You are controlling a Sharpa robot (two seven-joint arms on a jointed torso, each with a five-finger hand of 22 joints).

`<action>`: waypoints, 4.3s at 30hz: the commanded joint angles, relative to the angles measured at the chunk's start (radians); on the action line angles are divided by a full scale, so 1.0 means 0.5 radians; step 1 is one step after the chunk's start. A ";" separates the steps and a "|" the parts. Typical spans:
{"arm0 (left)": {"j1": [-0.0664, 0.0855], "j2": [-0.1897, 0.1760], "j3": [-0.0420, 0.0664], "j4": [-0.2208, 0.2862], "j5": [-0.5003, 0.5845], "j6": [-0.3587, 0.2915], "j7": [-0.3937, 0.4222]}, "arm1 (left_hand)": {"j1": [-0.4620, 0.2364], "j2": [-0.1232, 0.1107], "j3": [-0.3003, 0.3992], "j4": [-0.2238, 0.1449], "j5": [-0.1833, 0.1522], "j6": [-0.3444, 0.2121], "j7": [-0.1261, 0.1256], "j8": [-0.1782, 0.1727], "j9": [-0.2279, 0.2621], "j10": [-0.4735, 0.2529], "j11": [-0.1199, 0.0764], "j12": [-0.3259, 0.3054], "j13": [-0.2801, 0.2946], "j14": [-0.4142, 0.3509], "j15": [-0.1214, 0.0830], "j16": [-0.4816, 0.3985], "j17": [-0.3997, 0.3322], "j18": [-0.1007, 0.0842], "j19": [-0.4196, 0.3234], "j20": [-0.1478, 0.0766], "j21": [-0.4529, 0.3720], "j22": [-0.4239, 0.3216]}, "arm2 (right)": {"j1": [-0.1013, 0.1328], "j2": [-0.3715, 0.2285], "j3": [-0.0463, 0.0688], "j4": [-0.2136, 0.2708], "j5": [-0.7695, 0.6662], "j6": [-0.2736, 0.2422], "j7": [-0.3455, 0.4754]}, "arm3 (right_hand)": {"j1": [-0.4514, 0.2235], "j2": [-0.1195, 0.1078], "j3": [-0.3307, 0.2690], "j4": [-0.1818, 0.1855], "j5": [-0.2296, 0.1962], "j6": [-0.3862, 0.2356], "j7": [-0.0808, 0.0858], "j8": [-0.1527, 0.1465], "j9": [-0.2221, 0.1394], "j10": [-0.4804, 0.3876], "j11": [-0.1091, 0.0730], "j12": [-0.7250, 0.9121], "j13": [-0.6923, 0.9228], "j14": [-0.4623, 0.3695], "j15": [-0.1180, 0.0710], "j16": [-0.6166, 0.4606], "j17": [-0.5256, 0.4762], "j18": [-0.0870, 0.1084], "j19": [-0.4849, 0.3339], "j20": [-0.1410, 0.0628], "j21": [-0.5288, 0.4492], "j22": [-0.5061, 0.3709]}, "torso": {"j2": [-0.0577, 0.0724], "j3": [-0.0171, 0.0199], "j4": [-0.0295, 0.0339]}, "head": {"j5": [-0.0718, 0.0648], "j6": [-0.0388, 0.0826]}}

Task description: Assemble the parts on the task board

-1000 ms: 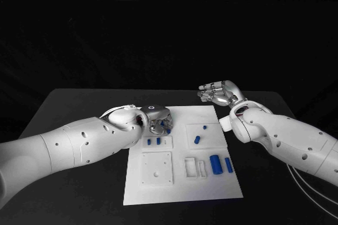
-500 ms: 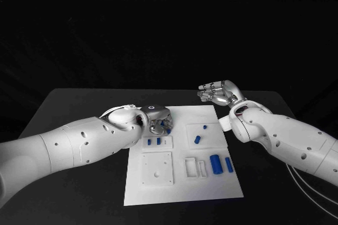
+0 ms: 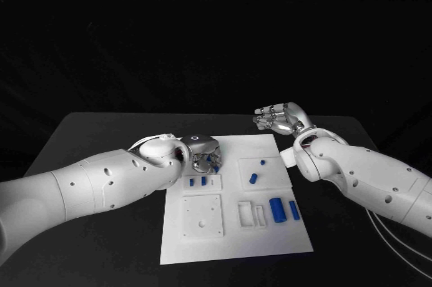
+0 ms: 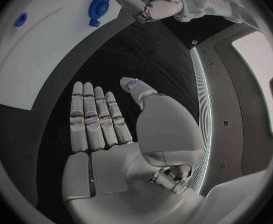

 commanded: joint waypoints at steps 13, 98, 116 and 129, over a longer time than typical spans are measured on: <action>-0.026 -0.023 -0.008 0.024 0.014 0.102 0.036 | -0.002 0.026 -0.018 0.008 -0.004 0.030 0.004 -0.004 0.000 0.021 0.002 0.007 0.002 0.000 -0.013 0.009 -0.002 -0.008 0.012 -0.012 -0.003 0.036 | 0.000 0.004 0.001 -0.003 -0.001 0.011 0.025 | -0.025 0.003 0.012 -0.005 0.012 0.020 -0.004 -0.005 0.000 0.001 0.002 -0.011 0.000 -0.006 0.002 -0.007 -0.003 -0.004 -0.013 0.005 0.012 -0.003 | -0.002 0.0002 0.001 | 0.004 0.006; -0.024 -0.367 0.157 0.243 0.193 0.102 -0.024 | 0.023 0.016 0.004 0.008 0.016 0.044 0.013 -0.004 -0.001 0.032 0.009 0.005 0.001 0.014 0.008 0.022 -0.006 0.026 0.021 0.009 0.021 0.040 | -0.001 -0.009 0.001 -0.008 -0.001 0.016 0.024 | -0.032 0.007 0.012 -0.016 0.013 0.019 -0.004 -0.004 0.000 -0.001 0.003 -0.011 0.000 -0.009 0.003 -0.007 -0.003 -0.004 -0.015 0.006 0.010 -0.003 | 0.001 0.0009 -0.002 | 0.051 0.024; -0.025 -0.347 0.156 0.231 0.189 0.134 -0.024 | 0.027 0.019 0.005 0.005 0.019 0.046 0.013 -0.004 -0.001 0.034 0.009 0.005 0.001 0.015 0.007 0.024 -0.005 0.028 0.021 0.009 0.025 0.039 | -0.001 -0.013 0.001 -0.006 -0.001 0.015 0.023 | -0.032 0.007 0.014 -0.018 0.013 0.016 -0.003 -0.004 0.000 -0.002 0.003 -0.011 0.000 -0.008 0.003 -0.006 -0.002 -0.004 -0.016 0.007 0.008 -0.003 | 0.000 0.0010 -0.001 | 0.047 0.019; -0.025 -0.342 0.156 0.225 0.189 0.174 -0.034 | 0.029 0.024 0.006 0.001 0.020 0.044 0.014 -0.004 -0.001 0.029 0.011 0.005 0.001 0.009 0.008 0.018 -0.008 0.028 0.015 0.009 0.027 0.040 | -0.001 -0.015 0.001 -0.006 -0.002 0.016 0.023 | -0.032 0.007 0.014 -0.018 0.013 0.016 -0.003 -0.004 0.000 -0.002 0.003 -0.011 0.000 -0.008 0.003 -0.006 -0.002 -0.004 -0.016 0.007 0.008 -0.003 | 0.000 -0.0002 0.000 | 0.045 0.015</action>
